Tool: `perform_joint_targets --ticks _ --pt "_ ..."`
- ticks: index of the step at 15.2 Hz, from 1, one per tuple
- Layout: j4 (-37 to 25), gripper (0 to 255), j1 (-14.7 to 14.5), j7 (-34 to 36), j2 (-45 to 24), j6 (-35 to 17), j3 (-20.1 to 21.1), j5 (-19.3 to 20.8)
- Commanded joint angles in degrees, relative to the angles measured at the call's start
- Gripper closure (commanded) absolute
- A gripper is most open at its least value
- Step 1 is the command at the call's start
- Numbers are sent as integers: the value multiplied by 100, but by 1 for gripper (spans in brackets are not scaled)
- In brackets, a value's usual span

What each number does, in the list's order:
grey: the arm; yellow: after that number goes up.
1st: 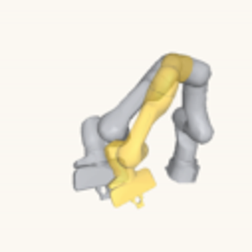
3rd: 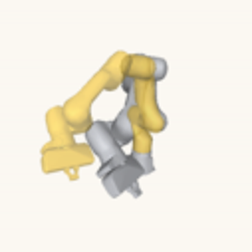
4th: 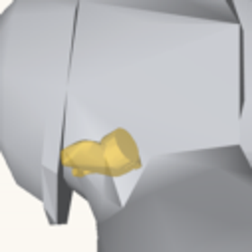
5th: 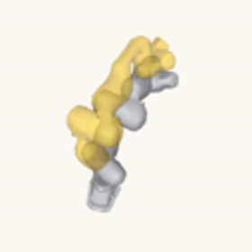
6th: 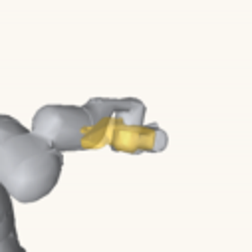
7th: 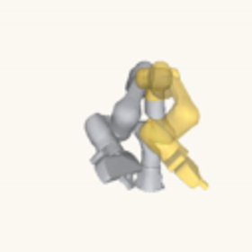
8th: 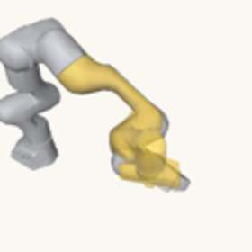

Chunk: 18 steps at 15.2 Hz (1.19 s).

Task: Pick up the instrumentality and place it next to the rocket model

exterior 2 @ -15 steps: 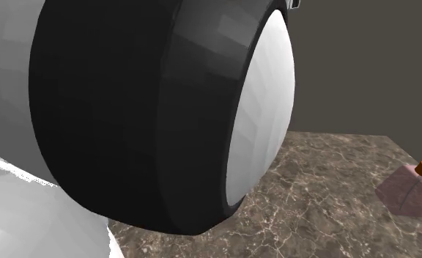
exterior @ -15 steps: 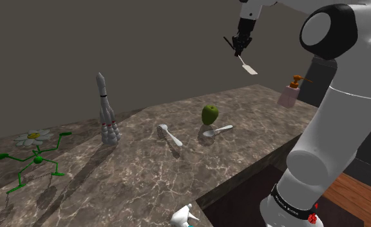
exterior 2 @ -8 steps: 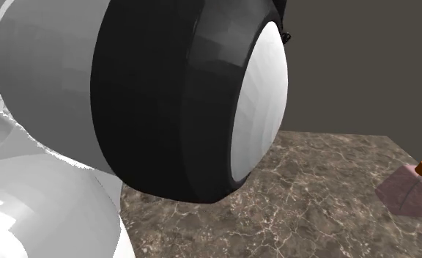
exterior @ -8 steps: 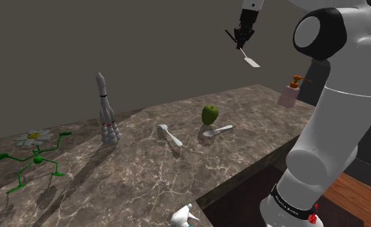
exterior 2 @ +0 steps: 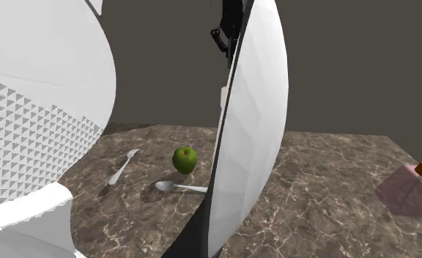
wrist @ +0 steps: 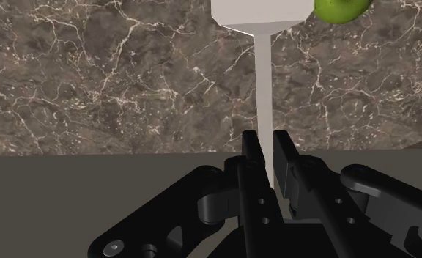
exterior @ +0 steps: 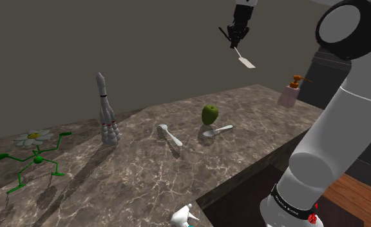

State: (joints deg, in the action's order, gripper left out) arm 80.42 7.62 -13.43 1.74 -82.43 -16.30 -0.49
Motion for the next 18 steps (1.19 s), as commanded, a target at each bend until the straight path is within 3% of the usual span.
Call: perform_joint_targets --ticks 1,9,18 --pt "418 255 -161 329 378 -56 179 119" --pt "1329 255 -600 1502 1216 -129 914 232" --pt "1766 255 -1033 2796 1653 -106 1777 97"
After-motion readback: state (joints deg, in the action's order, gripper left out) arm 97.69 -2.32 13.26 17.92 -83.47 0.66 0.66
